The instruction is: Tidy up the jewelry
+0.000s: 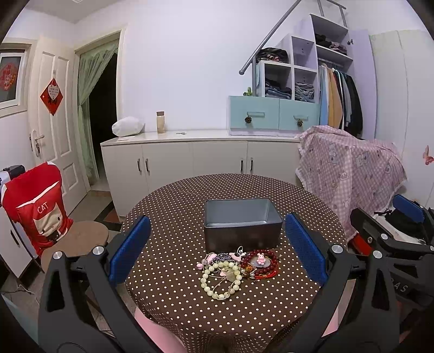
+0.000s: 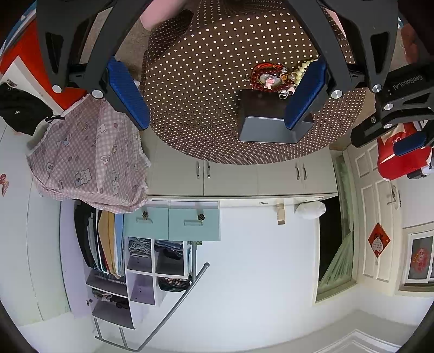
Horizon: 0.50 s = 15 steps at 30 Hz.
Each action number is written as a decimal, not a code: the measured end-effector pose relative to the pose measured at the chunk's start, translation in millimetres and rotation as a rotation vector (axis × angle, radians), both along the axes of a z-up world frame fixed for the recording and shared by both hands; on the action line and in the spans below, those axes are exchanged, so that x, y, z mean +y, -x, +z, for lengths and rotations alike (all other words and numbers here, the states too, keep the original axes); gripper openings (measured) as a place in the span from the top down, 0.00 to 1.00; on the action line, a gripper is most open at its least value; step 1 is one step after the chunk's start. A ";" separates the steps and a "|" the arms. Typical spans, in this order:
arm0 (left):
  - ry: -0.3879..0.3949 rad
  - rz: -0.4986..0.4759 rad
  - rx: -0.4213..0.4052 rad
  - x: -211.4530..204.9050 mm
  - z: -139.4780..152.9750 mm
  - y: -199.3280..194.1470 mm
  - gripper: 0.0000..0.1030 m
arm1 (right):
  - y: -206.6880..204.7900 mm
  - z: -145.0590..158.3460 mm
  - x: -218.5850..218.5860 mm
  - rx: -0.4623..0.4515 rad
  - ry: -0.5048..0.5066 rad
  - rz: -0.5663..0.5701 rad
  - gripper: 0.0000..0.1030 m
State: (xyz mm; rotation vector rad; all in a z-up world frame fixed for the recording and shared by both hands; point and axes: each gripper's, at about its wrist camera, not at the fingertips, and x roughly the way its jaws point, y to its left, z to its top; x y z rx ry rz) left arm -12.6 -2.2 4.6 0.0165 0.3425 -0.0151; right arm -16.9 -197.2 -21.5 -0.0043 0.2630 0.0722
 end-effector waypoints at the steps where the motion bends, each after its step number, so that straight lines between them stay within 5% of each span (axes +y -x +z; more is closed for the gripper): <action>1: -0.001 -0.001 0.000 -0.4 0.1 0.4 0.06 | -0.2 0.4 0.5 0.001 0.001 -0.001 0.08; 15: -0.002 0.002 -0.003 -1.2 -0.6 1.0 0.06 | 0.1 -0.5 1.0 0.002 -0.003 0.001 0.08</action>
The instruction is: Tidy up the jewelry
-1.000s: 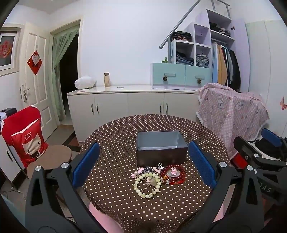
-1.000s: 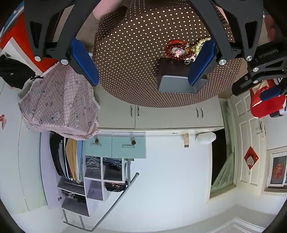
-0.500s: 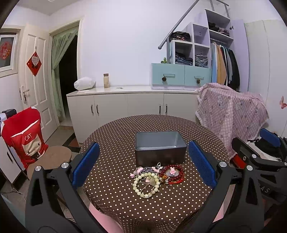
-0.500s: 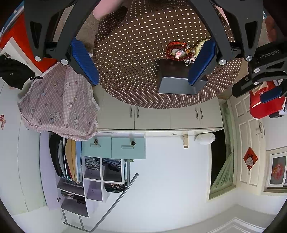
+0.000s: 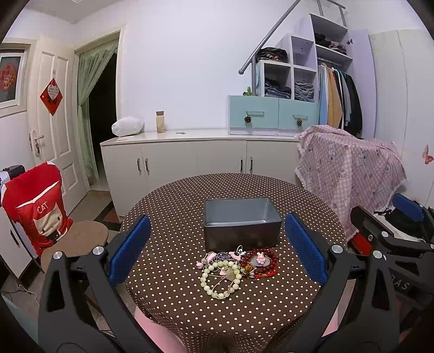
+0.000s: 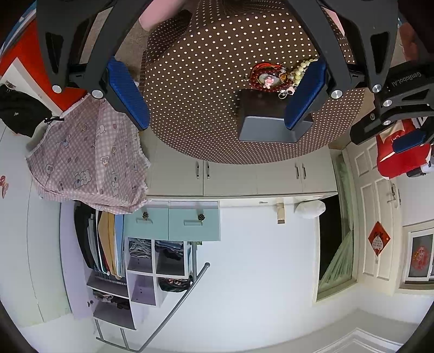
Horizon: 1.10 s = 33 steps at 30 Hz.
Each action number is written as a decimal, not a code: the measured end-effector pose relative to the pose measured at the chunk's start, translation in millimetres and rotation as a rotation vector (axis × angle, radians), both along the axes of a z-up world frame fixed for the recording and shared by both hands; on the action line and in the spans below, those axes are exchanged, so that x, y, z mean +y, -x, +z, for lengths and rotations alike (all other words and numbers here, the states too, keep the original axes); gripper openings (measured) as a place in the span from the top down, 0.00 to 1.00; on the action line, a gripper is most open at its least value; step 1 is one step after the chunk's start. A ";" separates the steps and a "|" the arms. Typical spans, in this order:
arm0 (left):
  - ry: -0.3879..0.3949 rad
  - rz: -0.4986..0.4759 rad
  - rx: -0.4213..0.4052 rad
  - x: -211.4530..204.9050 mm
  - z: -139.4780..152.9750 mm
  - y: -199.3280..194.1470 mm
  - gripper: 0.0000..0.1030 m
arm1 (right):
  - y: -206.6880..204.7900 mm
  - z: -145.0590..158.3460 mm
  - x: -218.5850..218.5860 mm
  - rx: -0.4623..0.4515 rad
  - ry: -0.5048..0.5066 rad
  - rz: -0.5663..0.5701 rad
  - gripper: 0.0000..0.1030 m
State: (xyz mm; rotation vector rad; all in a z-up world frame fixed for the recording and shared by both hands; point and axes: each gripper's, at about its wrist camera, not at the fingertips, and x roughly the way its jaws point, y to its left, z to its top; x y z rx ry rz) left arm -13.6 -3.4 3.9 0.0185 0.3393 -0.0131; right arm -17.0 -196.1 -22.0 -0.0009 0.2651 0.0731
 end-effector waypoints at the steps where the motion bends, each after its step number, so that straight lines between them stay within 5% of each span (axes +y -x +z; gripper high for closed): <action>1: -0.002 0.000 -0.002 -0.5 -0.5 0.5 0.06 | 0.1 -0.1 0.0 0.000 0.000 0.000 0.08; 33: -0.005 0.001 0.001 -0.7 -1.2 3.0 0.06 | -0.3 -1.7 -0.5 0.000 -0.003 0.005 0.08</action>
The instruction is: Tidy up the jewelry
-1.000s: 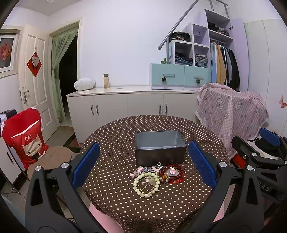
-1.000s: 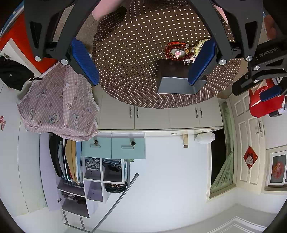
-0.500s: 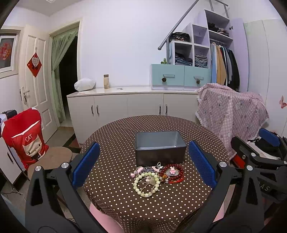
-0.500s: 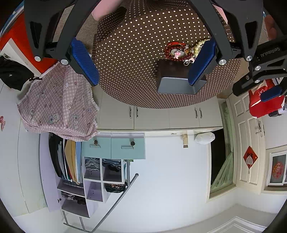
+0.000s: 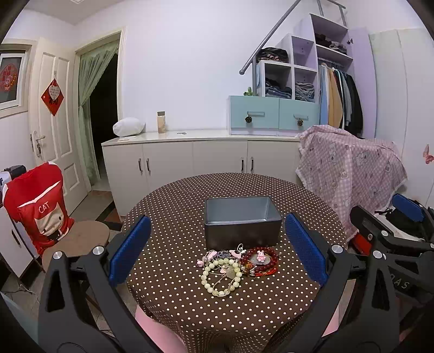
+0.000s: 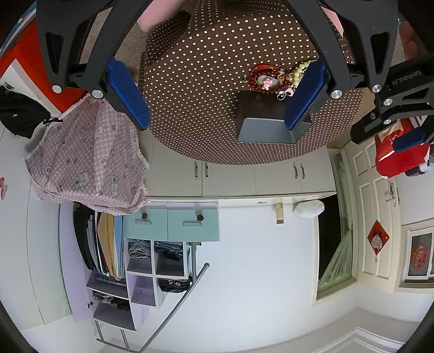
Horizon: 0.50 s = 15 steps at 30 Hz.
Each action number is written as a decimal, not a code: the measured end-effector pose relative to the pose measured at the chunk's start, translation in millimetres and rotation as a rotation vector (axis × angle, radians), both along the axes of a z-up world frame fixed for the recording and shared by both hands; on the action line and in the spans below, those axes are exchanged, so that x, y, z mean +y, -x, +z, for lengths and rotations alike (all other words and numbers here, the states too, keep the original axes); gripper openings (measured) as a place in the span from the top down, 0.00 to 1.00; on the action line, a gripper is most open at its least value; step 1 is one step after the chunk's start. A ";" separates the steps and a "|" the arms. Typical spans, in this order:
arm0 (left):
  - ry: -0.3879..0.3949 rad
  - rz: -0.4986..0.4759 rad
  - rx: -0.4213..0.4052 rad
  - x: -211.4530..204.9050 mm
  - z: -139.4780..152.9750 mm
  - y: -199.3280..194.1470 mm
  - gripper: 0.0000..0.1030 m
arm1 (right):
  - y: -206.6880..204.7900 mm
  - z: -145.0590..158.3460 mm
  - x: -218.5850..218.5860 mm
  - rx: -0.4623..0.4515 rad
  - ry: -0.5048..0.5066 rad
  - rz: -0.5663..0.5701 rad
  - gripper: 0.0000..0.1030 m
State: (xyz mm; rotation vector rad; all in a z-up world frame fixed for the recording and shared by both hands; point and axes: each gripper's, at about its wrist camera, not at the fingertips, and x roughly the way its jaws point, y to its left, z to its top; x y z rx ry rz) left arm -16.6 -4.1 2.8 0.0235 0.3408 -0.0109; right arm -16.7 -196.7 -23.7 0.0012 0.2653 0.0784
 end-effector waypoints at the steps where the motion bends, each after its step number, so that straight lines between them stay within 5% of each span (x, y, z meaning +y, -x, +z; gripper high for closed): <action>1: 0.000 0.000 -0.001 0.3 -0.2 -0.4 0.06 | 0.0 0.6 -0.9 0.000 -0.001 0.000 0.08; 15: 0.003 0.016 0.035 5.4 -8.0 -7.4 0.06 | -5.2 -7.6 2.1 0.030 -0.001 0.008 0.08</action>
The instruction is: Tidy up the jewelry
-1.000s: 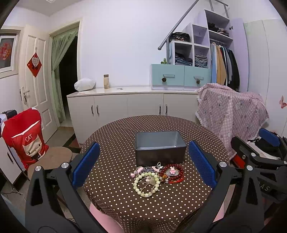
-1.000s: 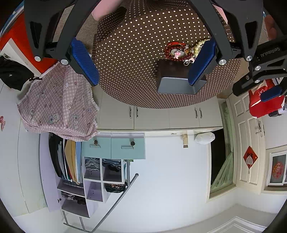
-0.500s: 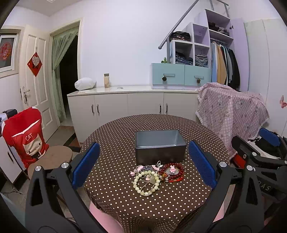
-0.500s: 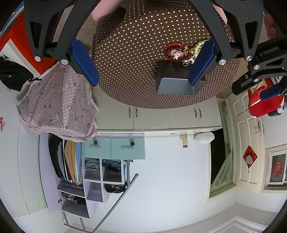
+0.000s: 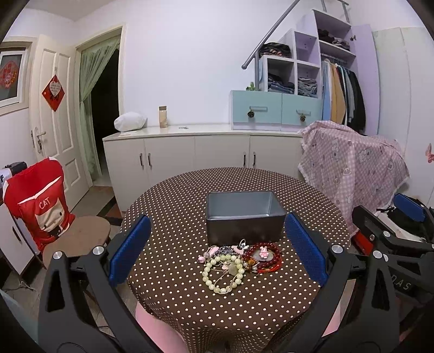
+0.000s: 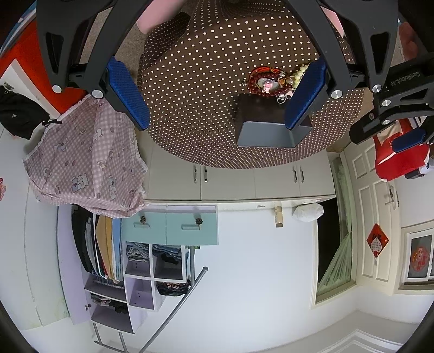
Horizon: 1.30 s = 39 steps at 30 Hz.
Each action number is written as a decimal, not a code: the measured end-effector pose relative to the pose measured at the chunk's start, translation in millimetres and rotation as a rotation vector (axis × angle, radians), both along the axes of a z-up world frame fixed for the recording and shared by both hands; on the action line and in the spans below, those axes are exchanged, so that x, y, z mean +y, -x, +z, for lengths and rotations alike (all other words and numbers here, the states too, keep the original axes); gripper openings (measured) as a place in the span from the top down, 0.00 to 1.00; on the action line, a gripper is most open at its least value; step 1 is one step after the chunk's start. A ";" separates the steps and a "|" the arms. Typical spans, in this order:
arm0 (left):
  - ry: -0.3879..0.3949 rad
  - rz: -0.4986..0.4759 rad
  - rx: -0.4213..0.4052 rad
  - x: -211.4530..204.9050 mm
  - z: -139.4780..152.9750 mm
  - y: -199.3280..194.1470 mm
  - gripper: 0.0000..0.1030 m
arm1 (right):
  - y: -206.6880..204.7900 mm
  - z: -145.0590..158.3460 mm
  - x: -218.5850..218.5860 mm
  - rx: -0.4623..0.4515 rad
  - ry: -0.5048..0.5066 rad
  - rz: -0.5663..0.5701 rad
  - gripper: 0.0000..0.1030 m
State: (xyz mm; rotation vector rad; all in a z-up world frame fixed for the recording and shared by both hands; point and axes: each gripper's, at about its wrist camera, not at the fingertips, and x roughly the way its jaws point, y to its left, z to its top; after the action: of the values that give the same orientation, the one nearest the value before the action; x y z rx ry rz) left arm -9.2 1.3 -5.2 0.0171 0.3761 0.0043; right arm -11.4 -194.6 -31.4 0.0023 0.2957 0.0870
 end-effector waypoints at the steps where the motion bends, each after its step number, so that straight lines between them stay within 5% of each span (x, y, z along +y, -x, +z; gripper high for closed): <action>1: 0.002 0.004 0.008 0.5 -2.0 -1.6 0.06 | -2.3 0.0 -1.3 0.006 0.000 0.000 0.08; 25: 0.051 -0.005 0.378 33.2 -84.5 -62.4 0.06 | -75.4 -79.9 -4.5 0.348 0.001 -0.028 0.08; 39: 0.096 0.004 0.473 49.8 -107.3 -86.0 0.58 | -99.1 -89.1 15.4 0.376 0.035 0.021 0.08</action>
State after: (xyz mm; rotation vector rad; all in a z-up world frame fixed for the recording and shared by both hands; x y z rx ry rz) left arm 76.8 51.1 -112.5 -0.0788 0.8488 -0.0141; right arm 87.7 -179.2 -120.5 -0.0192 0.6733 0.1025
